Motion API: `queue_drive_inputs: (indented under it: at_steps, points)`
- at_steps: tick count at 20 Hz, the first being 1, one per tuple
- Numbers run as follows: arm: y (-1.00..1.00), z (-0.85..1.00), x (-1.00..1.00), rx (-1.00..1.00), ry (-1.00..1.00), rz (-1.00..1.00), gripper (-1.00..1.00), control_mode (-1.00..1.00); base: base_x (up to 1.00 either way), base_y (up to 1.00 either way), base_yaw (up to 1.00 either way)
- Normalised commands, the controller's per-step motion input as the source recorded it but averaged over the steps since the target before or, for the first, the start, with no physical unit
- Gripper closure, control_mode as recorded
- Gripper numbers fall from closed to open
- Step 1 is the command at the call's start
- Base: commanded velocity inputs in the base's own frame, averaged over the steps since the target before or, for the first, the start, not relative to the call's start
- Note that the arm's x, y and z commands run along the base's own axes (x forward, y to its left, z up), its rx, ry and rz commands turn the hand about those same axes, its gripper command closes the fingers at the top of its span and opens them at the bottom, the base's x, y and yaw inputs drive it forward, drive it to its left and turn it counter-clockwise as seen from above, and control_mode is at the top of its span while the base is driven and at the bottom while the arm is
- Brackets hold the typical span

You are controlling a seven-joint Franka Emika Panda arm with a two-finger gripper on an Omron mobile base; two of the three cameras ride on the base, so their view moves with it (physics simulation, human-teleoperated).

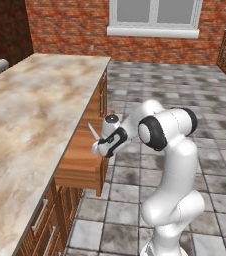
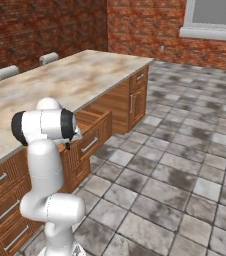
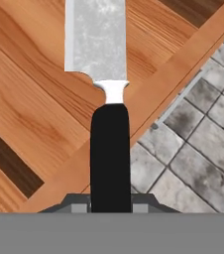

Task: Pick up the metallic utensils from the counter and place them in the open drawer. Make sure not to pick up any wooden utensils.

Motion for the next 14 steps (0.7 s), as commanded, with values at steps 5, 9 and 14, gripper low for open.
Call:
queue_drive_inputs:
  at_steps: [5,9,14]
  points:
    - [0.00,0.15,0.04,0.00,0.00,0.01,1.00,-1.00,0.00,0.00,0.00]
    - [0.10,-0.04,0.42,0.00,0.00,0.03,1.00,-1.00,0.00,0.00,0.00]
    - [0.35,-0.17,0.62,0.00,0.01,0.03,1.00,-1.00,0.00,0.00,0.00]
